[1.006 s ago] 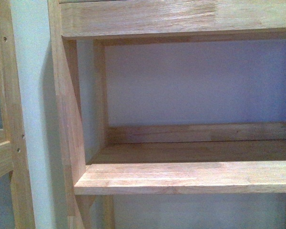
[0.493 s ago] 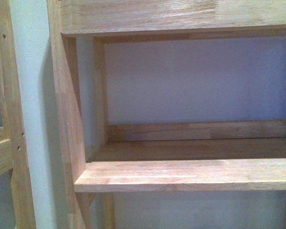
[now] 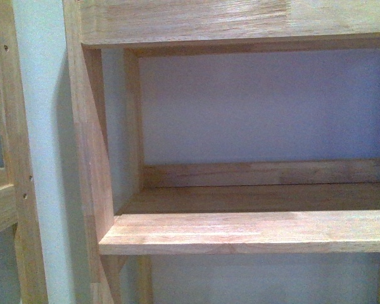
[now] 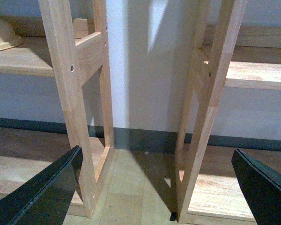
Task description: Put away toys
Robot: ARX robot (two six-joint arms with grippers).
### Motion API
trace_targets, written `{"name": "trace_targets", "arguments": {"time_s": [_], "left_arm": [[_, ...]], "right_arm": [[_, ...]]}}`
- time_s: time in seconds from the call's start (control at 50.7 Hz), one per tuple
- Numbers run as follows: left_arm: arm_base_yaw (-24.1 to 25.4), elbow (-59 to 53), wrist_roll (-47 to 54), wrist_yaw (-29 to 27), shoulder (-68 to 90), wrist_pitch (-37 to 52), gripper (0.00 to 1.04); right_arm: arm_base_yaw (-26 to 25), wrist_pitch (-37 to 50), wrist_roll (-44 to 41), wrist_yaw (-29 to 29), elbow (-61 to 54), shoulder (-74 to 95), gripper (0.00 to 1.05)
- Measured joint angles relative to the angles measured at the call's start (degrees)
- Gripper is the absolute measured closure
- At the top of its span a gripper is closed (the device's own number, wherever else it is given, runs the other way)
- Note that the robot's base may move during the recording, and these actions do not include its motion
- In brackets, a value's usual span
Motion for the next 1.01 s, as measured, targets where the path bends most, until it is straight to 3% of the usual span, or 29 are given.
{"name": "trace_targets", "arguments": {"time_s": [0.158, 0.276, 0.532, 0.651, 1.006], "left_arm": [[0.0, 0.0, 0.0, 0.0, 0.0, 0.0, 0.06], [0.0, 0.0, 0.0, 0.0, 0.0, 0.0, 0.06], [0.0, 0.0, 0.0, 0.0, 0.0, 0.0, 0.06], [0.0, 0.0, 0.0, 0.0, 0.0, 0.0, 0.06], [0.0, 0.0, 0.0, 0.0, 0.0, 0.0, 0.06]], "right_arm": [[0.0, 0.0, -0.1, 0.0, 0.0, 0.0, 0.87], [0.0, 0.0, -0.1, 0.0, 0.0, 0.0, 0.62], [0.0, 0.0, -0.1, 0.0, 0.0, 0.0, 0.25], [0.0, 0.0, -0.1, 0.0, 0.0, 0.0, 0.0], [0.0, 0.0, -0.2, 0.0, 0.0, 0.0, 0.0]]}}
